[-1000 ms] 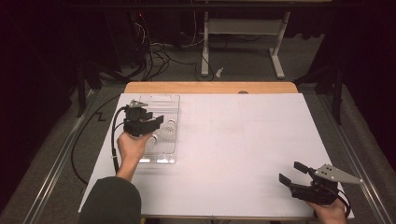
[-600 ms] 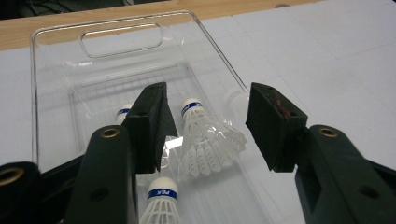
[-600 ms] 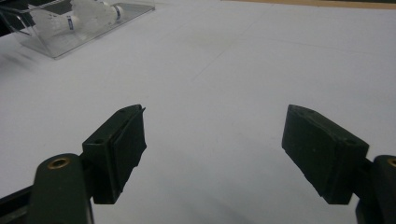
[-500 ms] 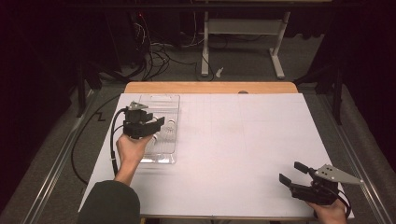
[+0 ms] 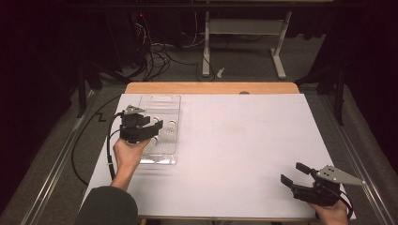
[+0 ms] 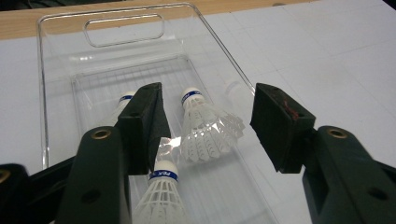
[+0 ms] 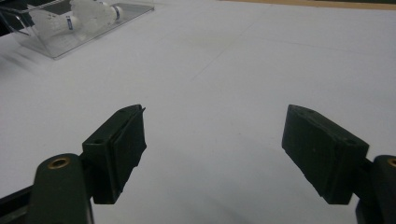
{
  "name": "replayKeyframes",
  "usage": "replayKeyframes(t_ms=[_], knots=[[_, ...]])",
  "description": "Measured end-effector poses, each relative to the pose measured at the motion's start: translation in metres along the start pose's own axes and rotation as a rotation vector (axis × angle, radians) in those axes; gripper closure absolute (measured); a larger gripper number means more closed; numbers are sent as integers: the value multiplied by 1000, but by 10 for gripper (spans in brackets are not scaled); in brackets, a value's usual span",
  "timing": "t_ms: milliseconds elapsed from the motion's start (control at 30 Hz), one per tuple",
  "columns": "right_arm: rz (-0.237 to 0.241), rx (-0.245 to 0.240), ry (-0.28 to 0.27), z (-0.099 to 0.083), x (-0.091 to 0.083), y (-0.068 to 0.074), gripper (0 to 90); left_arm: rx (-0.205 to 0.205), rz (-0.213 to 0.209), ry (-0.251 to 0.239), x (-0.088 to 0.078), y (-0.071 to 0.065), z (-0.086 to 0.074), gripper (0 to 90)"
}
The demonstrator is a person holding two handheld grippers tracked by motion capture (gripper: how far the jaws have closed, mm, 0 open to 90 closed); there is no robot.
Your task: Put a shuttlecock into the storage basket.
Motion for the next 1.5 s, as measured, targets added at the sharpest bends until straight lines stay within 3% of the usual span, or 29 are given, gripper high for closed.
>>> replayKeyframes(t_ms=[1500], knots=[[-4,4,-3,0,-1,-1,216,0,-39,-29,-19,-4,-18,424]])
Point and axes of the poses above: each handheld gripper's, and its own axes: x roughly forward along the jaws, z roughly out of its top, y roughly to its left, the point moved 4 cm from there along x, roughly forward along the jaws, and after that the axes turned 2 degrees about z, right-handed, at the moved point
